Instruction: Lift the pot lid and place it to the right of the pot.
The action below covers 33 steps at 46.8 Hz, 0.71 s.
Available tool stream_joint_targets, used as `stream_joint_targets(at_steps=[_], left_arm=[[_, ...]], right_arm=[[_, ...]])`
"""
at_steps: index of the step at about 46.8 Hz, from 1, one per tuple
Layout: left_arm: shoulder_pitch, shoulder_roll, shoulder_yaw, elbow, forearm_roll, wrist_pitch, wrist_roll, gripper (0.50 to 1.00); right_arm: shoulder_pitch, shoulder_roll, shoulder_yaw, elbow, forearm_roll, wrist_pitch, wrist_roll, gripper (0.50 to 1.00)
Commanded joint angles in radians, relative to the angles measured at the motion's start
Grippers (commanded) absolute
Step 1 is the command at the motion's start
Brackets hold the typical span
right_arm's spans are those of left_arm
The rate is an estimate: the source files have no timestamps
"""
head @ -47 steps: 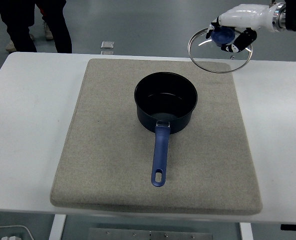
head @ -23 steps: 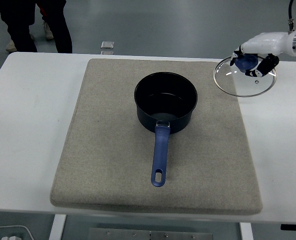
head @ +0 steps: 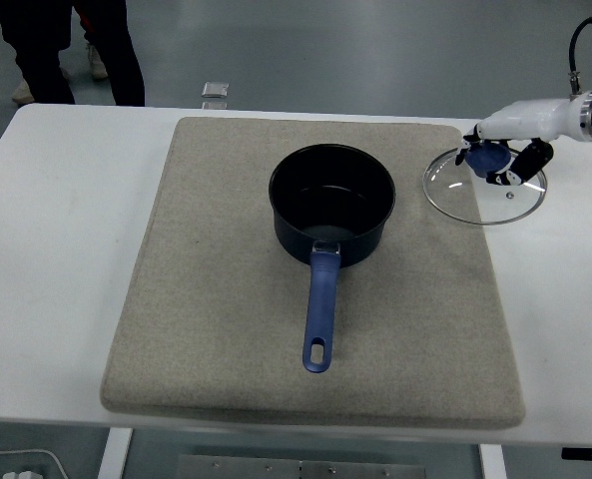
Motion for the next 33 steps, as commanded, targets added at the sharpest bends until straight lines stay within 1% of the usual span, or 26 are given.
stream_joint_targets(at_steps=[1, 21, 26, 33], left_arm=[[0.000, 0.000, 0.000, 0.000, 0.000, 0.000, 0.001, 1.000], [0.000, 0.000, 0.000, 0.000, 0.000, 0.000, 0.001, 1.000], [0.000, 0.000, 0.000, 0.000, 0.000, 0.000, 0.001, 1.000], [0.000, 0.000, 0.000, 0.000, 0.000, 0.000, -0.001, 1.000]], right_arm=[[-0.012, 0.000, 0.001, 0.009, 0.016, -0.003, 0.000, 0.500], [-0.044, 0.000, 0.003, 0.021, 0.099, -0.013, 0.000, 0.500], [-0.053, -0.002, 0.003, 0.021, 0.114, -0.028, 0.000, 0.500], [-0.058, -0.002, 0.003, 0.021, 0.127, -0.033, 0.000, 0.500]])
